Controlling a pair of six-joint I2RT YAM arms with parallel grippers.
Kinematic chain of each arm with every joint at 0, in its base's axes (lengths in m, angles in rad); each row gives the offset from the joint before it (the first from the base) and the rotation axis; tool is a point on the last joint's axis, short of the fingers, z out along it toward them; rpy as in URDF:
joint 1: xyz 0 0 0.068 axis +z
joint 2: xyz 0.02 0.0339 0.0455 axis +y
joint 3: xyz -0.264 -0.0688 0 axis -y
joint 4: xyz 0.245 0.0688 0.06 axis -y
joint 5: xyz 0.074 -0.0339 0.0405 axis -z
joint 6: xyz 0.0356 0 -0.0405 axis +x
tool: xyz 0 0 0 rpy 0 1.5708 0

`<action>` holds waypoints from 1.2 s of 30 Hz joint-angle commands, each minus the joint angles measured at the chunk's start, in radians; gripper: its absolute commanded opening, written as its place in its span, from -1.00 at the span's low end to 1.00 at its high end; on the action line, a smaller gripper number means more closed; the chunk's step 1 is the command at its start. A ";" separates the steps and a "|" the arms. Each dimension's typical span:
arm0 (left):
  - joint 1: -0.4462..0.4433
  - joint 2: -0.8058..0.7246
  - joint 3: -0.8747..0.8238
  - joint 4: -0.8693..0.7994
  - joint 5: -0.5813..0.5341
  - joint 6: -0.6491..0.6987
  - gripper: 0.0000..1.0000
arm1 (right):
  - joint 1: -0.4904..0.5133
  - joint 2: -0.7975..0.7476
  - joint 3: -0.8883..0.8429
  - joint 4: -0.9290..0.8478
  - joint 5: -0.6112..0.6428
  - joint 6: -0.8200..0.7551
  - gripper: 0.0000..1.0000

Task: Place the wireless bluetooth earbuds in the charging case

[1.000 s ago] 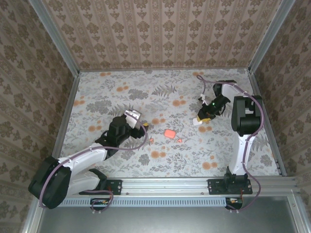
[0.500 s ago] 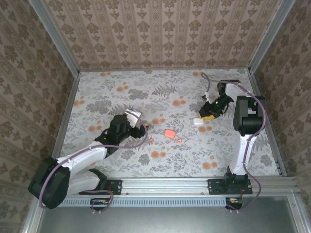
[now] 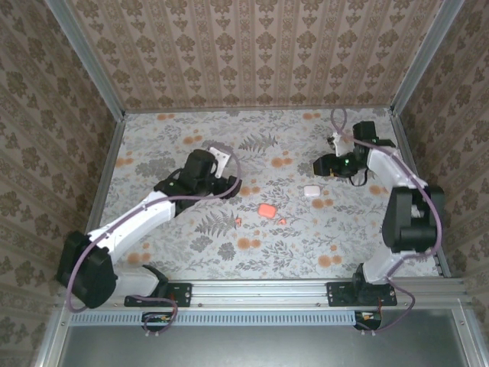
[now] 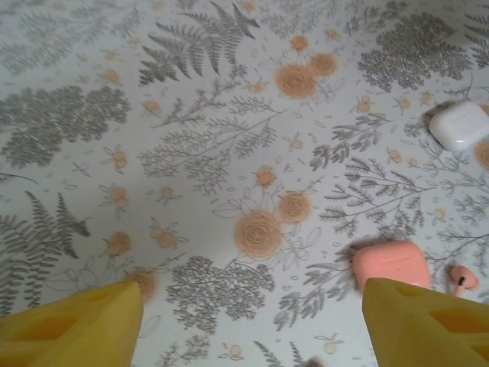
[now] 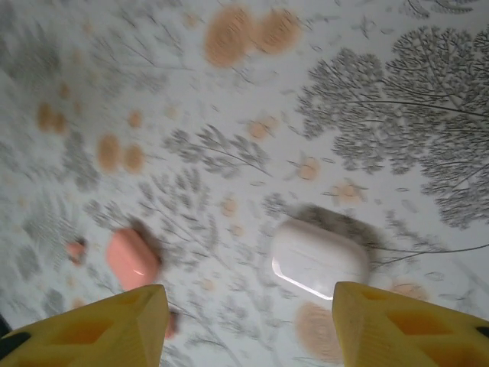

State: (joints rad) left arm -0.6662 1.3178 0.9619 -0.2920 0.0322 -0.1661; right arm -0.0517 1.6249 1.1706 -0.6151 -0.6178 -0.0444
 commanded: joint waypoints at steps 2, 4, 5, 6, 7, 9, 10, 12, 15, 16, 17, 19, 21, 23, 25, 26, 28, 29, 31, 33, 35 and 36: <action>-0.052 0.119 0.184 -0.293 0.010 -0.056 0.50 | 0.066 -0.103 -0.178 0.306 -0.051 0.254 0.25; -0.085 0.190 0.283 -0.392 -0.019 -0.054 0.49 | 0.088 -0.139 -0.227 0.335 -0.027 0.305 0.27; -0.098 0.218 0.330 -0.436 -0.029 -0.053 0.49 | 0.095 -0.153 -0.243 0.344 -0.011 0.331 0.28; -0.111 0.260 0.381 -0.485 -0.039 -0.058 0.49 | 0.098 -0.167 -0.262 0.357 0.000 0.362 0.29; -0.125 0.298 0.429 -0.535 -0.050 -0.066 0.49 | 0.098 -0.179 -0.282 0.371 0.006 0.385 0.29; -0.148 0.367 0.514 -0.611 -0.064 -0.085 0.48 | 0.099 -0.207 -0.318 0.394 0.043 0.423 0.29; -0.160 0.402 0.549 -0.640 -0.072 -0.096 0.49 | 0.098 -0.225 -0.344 0.415 0.074 0.444 0.29; -0.185 0.459 0.597 -0.670 -0.086 -0.114 0.49 | 0.098 -0.284 -0.399 0.473 0.123 0.482 0.29; -0.212 0.546 0.662 -0.695 -0.073 -0.146 0.49 | 0.093 -0.354 -0.460 0.513 0.193 0.510 0.30; -0.223 0.576 0.683 -0.704 -0.074 -0.157 0.49 | 0.091 -0.376 -0.471 0.505 0.217 0.510 0.30; -0.230 0.601 0.702 -0.713 -0.077 -0.164 0.49 | 0.088 -0.395 -0.479 0.499 0.233 0.509 0.31; -0.248 0.649 0.735 -0.718 -0.093 -0.186 0.49 | 0.082 -0.433 -0.499 0.487 0.259 0.505 0.32; -0.256 0.690 0.762 -0.723 -0.094 -0.206 0.46 | 0.077 -0.464 -0.526 0.499 0.265 0.509 0.33; -0.265 0.733 0.792 -0.728 -0.092 -0.219 0.43 | 0.074 -0.488 -0.545 0.499 0.268 0.508 0.34; -0.271 0.764 0.811 -0.726 -0.084 -0.225 0.43 | 0.070 -0.502 -0.558 0.493 0.268 0.506 0.34; -0.275 0.777 0.817 -0.724 -0.080 -0.225 0.43 | 0.070 -0.506 -0.564 0.490 0.269 0.506 0.35; -0.282 0.805 0.835 -0.725 -0.073 -0.225 0.44 | 0.067 -0.514 -0.574 0.490 0.268 0.506 0.34; -0.282 0.821 0.843 -0.726 -0.065 -0.224 0.44 | 0.068 -0.519 -0.581 0.493 0.267 0.508 0.34; -0.286 0.845 0.861 -0.730 -0.050 -0.223 0.45 | 0.068 -0.532 -0.590 0.496 0.267 0.507 0.35; -0.291 0.863 0.877 -0.733 -0.043 -0.221 0.45 | 0.065 -0.544 -0.596 0.491 0.271 0.507 0.35; -0.300 0.881 0.895 -0.733 -0.044 -0.219 0.47 | 0.064 -0.554 -0.601 0.483 0.275 0.503 0.35; -0.302 0.887 0.902 -0.736 -0.046 -0.219 0.47 | 0.064 -0.556 -0.602 0.482 0.276 0.504 0.35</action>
State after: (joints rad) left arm -0.9539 2.1902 1.8236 -0.9913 -0.0238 -0.3672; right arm 0.0193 1.0962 0.5827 -0.1307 -0.3660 0.4496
